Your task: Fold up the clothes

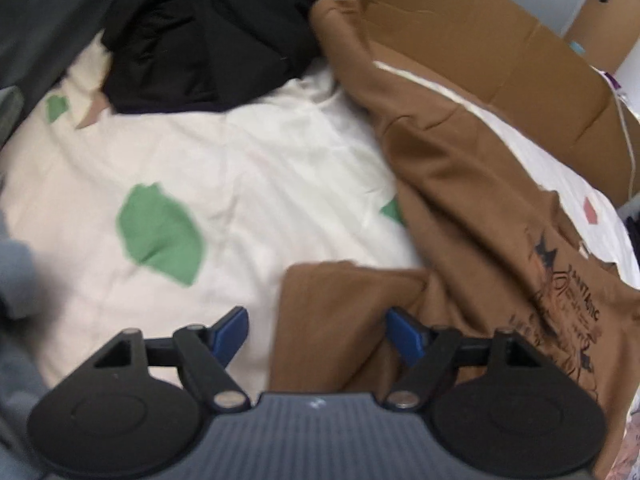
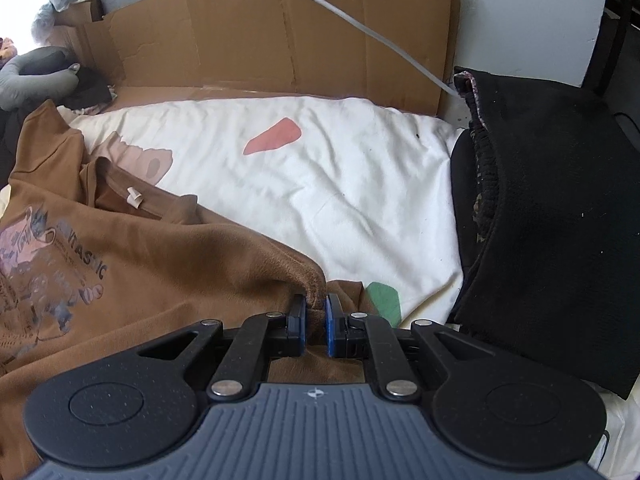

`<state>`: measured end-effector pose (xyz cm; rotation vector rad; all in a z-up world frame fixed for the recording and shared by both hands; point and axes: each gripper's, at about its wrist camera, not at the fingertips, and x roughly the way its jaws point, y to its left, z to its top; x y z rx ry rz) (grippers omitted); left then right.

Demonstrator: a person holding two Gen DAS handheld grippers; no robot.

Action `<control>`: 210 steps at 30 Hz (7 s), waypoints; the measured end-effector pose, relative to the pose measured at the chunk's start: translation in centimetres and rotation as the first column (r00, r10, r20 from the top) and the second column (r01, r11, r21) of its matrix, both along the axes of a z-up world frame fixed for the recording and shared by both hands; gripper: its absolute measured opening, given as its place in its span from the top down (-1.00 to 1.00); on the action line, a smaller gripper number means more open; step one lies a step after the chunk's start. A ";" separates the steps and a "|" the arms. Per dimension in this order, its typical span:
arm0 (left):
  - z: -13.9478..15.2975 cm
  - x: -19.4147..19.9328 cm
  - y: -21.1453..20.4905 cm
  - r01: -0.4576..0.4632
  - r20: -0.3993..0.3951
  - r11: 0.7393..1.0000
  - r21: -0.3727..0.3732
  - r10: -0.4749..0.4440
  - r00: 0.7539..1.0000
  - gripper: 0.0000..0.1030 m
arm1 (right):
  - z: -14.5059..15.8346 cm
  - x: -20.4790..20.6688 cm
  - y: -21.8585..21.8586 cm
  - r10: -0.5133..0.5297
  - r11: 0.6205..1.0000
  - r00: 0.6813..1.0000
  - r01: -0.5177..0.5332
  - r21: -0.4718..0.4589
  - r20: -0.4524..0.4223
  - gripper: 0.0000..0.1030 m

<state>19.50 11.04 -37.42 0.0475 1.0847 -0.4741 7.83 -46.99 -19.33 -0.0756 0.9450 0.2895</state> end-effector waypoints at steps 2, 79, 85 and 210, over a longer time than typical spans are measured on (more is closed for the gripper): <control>-0.4 0.1 -0.9 0.007 0.012 1.000 -0.013 -0.007 1.000 -0.52 | -0.1 0.1 -0.1 -0.014 1.000 1.000 0.014 0.014 -0.004 0.84; 15.2 -11.2 16.6 -0.429 0.037 0.886 0.178 0.429 0.902 0.09 | -0.9 0.8 0.7 0.051 0.996 0.998 -0.053 0.078 0.028 0.84; 15.5 -6.6 11.0 -0.363 0.072 0.929 0.076 0.358 0.931 0.08 | -1.1 0.7 0.7 0.047 0.995 0.999 -0.049 0.081 0.022 0.84; 4.6 6.0 -13.1 0.817 -0.197 0.342 0.465 -0.859 0.472 0.85 | -1.5 2.7 2.8 0.188 0.975 0.982 -0.186 -0.120 0.012 0.85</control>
